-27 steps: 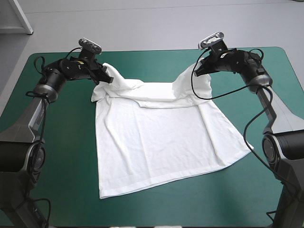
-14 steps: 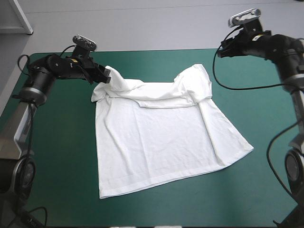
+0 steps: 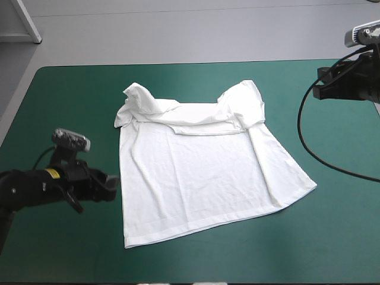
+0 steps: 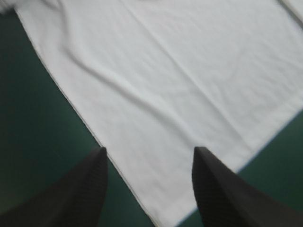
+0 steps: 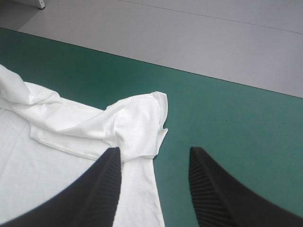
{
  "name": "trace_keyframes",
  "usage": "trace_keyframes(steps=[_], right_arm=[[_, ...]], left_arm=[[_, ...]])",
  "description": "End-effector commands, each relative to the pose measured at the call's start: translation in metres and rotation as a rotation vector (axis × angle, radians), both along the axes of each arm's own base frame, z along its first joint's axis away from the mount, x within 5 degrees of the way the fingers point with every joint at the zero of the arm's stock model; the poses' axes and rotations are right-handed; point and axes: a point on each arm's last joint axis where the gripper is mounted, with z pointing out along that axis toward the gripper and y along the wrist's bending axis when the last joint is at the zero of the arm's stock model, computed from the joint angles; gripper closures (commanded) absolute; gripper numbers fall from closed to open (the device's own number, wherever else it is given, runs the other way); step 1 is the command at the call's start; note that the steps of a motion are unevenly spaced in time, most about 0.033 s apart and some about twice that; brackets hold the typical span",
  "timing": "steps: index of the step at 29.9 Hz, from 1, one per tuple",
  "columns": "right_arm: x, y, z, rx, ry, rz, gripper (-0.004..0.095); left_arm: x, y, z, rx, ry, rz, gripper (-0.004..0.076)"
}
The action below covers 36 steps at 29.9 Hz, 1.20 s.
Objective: Fold the cloth
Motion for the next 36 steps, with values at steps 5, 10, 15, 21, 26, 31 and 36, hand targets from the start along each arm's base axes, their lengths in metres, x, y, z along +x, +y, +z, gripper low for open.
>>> trace_keyframes(steps=[5,10,15,21,26,31,36], right_arm=[[-0.021,0.005,0.005,0.058,-0.093,0.006,0.0481],[-0.022,0.008,0.007,0.094,-0.100,0.035,0.0481],[-0.022,0.009,0.008,0.103,-0.102,0.039,0.0481],[-0.022,0.009,0.008,0.107,-0.107,0.039,0.0481],[-0.022,0.009,0.009,0.108,-0.113,0.038,0.0481],[-0.021,0.009,0.010,0.118,-0.131,0.035,0.0481],[-0.021,0.010,0.011,0.127,-0.132,0.042,0.0481]], left_arm=[[-0.031,-0.006,-0.069,-0.102,0.203,-0.014,0.0330],[-0.038,-0.005,-0.090,-0.074,0.269,-0.032,0.0330],[-0.037,-0.003,-0.099,-0.062,0.254,-0.013,0.0330],[-0.031,-0.002,-0.113,-0.024,0.308,-0.030,0.0330],[-0.016,-0.002,-0.125,0.003,0.334,-0.026,0.0330],[-0.004,-0.016,-0.140,0.035,0.365,-0.099,0.0330],[0.002,-0.038,-0.159,0.116,0.390,-0.200,0.0330]])
